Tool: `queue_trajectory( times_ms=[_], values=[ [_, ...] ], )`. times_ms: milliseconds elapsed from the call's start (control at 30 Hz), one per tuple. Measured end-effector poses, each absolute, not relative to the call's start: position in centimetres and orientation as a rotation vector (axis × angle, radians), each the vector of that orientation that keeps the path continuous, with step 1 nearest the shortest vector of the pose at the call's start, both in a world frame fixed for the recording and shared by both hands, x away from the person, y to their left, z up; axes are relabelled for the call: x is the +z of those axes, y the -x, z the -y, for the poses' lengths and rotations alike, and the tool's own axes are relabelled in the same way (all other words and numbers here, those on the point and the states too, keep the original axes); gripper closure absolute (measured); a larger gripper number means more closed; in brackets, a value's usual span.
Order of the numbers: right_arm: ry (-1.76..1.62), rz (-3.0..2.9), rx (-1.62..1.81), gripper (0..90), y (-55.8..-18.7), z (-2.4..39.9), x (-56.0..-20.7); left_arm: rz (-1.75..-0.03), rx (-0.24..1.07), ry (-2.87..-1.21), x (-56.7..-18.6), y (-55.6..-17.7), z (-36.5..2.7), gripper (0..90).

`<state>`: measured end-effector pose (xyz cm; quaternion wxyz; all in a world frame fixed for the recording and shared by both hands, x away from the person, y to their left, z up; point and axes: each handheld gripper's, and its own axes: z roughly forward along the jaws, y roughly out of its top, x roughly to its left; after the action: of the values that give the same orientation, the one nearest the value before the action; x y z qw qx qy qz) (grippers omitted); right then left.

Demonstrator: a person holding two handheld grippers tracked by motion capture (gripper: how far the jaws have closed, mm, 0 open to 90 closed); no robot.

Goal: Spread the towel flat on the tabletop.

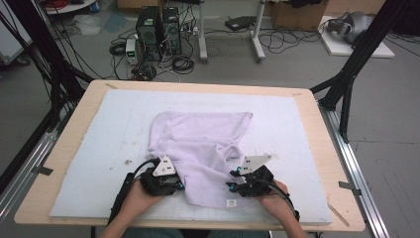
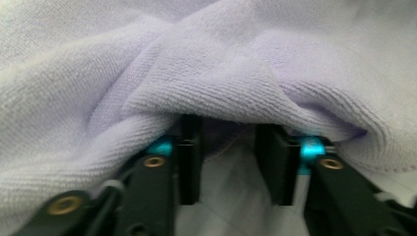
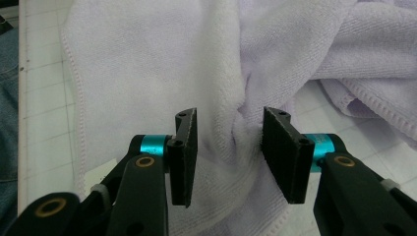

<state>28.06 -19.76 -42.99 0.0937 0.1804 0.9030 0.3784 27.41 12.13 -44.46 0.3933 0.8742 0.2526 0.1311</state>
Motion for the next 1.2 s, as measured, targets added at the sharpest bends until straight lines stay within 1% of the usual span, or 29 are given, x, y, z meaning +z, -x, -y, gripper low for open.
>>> queue_trajectory(
  times_ms=[67,100,300,667,767,867,900,1000,1033,1133,1200],
  values=[
    [-0.534,-2.679,1.120,57.2,-28.1,19.7,-43.0,-0.630,0.381,-2.230,-44.4,-27.4,-12.1,86.5],
    [-0.535,-2.680,1.119,57.2,-28.1,19.7,-43.0,-0.633,0.368,-2.230,-44.4,-27.5,-12.2,87.4],
    [-0.543,-2.678,1.122,57.2,-28.1,19.9,-43.0,-0.640,0.343,-2.218,-43.8,-26.9,-13.3,88.4],
    [-0.539,-2.687,1.122,57.5,-28.0,19.8,-43.0,-0.679,0.394,-2.134,-40.5,-24.4,-19.0,88.5],
    [-0.536,-2.700,1.111,58.1,-28.0,19.6,-43.2,-0.685,0.411,-2.122,-39.8,-23.8,-20.0,88.5],
    [-0.524,-2.725,1.088,62.0,-28.1,19.4,-43.5,-0.696,0.437,-2.110,-39.0,-23.4,-21.3,88.5],
    [-0.522,-2.732,1.081,64.8,-28.0,19.3,-43.6,-0.702,0.445,-2.109,-38.9,-23.3,-21.6,88.5],
    [-0.506,-2.763,1.078,78.4,-27.9,19.1,-43.7,-0.735,0.461,-2.100,-38.8,-23.5,-22.6,88.5],
    [-0.497,-2.772,1.078,80.8,-27.8,19.1,-43.7,-0.737,0.464,-2.101,-38.8,-23.6,-22.8,88.5],
    [-0.454,-2.812,1.123,82.5,-27.5,19.1,-43.3,-0.762,0.459,-2.101,-39.1,-24.1,-23.2,88.5],
    [-0.411,-2.823,1.187,81.7,-27.1,19.6,-42.4,-0.777,0.443,-2.102,-39.4,-24.5,-23.4,88.3]
  ],
)
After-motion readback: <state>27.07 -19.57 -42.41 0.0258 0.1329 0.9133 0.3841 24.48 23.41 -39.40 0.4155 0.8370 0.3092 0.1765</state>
